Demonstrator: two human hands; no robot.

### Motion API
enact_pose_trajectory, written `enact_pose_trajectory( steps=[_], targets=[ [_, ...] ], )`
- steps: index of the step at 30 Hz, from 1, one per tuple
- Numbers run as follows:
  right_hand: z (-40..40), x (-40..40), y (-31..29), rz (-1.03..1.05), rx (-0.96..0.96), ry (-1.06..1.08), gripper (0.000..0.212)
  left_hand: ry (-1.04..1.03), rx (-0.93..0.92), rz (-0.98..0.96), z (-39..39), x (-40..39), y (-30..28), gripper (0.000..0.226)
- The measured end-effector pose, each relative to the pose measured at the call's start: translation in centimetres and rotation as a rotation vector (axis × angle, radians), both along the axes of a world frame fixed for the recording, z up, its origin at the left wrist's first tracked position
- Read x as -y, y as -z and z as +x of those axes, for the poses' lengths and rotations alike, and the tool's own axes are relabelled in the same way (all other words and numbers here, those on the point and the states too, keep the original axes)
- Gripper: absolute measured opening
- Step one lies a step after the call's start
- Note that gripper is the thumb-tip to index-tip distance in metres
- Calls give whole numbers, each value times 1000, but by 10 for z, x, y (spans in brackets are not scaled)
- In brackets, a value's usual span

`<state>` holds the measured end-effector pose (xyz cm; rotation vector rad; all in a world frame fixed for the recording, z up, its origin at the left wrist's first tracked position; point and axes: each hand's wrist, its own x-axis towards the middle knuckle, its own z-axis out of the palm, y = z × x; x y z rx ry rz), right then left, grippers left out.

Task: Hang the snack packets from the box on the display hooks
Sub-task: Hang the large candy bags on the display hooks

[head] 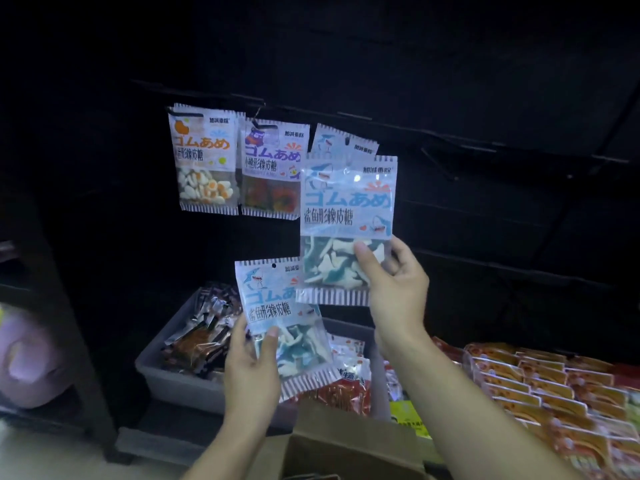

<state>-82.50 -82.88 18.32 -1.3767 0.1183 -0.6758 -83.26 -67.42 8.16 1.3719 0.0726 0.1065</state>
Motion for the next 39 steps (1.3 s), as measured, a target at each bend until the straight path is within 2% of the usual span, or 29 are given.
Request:
enact_pose_trajectory(
  steps=[2,5,10,16,22,26,34,39],
  targets=[
    [15,-3,-15,49,4,-6,20,-1,6,-13,-1,-2,0,26],
    [34,-5,-30,102,11,5,14,-13,-1,-59,-2,-4,-2,34],
    [46,-7,-35,97,15,22,14,-27,0,-106,-1,-4,-3,37],
    [45,-10,-29,105,-9,9,16,-37,1,-142,-1,-2,-2,30],
    [44,-11,-26,157,-16,30,28,-57,17,-118,-3,0,-4,37],
    [48,-9,-27,143,-42,52,23,-61,9,-112,-5,2,-3,41],
    [105,8,-43,92,-179,155,26,-73,10,-130,-7,8,-6,40],
    [132,29,-50,36,-271,133,13,-67,-7,-124,-2,5,-4,37]
  ],
)
